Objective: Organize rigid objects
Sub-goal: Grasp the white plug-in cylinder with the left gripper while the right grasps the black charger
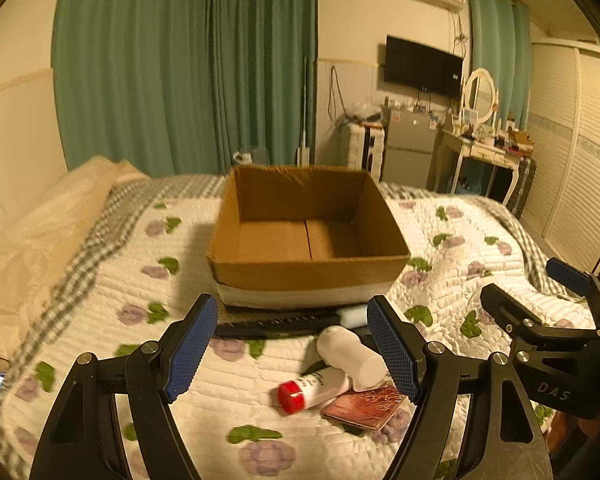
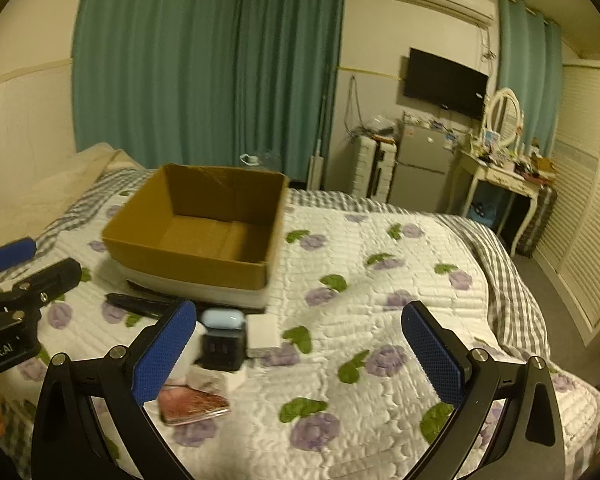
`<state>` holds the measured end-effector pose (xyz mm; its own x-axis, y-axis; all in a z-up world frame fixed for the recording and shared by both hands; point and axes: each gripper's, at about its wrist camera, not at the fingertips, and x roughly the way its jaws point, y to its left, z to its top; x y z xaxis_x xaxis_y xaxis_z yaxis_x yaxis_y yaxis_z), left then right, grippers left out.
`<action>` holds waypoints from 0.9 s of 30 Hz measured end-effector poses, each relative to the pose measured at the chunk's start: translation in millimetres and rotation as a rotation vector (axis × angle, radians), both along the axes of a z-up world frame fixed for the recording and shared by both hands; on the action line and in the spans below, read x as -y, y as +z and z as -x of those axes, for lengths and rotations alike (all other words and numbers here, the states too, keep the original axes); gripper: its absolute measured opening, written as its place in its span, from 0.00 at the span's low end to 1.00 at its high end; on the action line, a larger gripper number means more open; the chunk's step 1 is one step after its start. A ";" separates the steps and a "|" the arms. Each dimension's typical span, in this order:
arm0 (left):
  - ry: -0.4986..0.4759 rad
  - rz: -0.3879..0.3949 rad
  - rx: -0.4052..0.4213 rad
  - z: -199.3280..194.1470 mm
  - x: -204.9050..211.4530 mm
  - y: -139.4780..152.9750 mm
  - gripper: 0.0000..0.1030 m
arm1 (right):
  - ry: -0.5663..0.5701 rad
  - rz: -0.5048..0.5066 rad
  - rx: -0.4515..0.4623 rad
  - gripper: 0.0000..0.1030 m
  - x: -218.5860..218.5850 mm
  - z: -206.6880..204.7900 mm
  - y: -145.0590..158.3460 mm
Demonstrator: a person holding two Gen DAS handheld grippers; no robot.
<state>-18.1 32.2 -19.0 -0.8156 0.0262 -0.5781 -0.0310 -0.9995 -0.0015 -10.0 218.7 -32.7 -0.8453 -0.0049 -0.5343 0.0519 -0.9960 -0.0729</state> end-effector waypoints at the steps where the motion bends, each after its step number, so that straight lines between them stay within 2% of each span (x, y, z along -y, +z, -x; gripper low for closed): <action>1: -0.001 0.002 0.017 5.3 -4.3 -5.6 0.78 | -0.007 -0.001 0.014 1.00 -2.9 3.5 -4.7; 9: -0.065 -0.023 0.184 41.8 -35.8 -63.4 0.75 | -0.041 0.000 0.091 1.00 -17.4 23.0 -29.1; 16: -0.122 -0.007 0.257 53.6 -45.3 -89.5 0.74 | -0.079 0.018 0.138 1.00 -28.3 35.1 -41.7; 18: -0.134 0.007 0.273 55.5 -47.0 -96.0 0.57 | -0.074 0.012 0.140 1.00 -26.2 35.4 -43.1; 19: -0.142 0.001 0.288 56.5 -45.9 -98.5 0.39 | -0.072 0.007 0.141 1.00 -24.8 34.9 -42.9; 23: -0.133 -0.020 0.283 56.2 -34.9 -98.0 0.33 | -0.062 -0.002 0.140 1.00 -20.0 33.2 -42.8; 27: -0.135 -0.054 0.233 48.9 -22.0 -84.7 0.32 | -0.044 -0.007 0.133 1.00 -14.5 32.1 -42.0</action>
<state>-66.9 54.2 -103.7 -0.6481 0.1611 -0.7444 -0.1562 -0.9847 -0.0772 -42.1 233.2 -74.7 -0.7660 0.0349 -0.6419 0.0174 -0.9970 -0.0750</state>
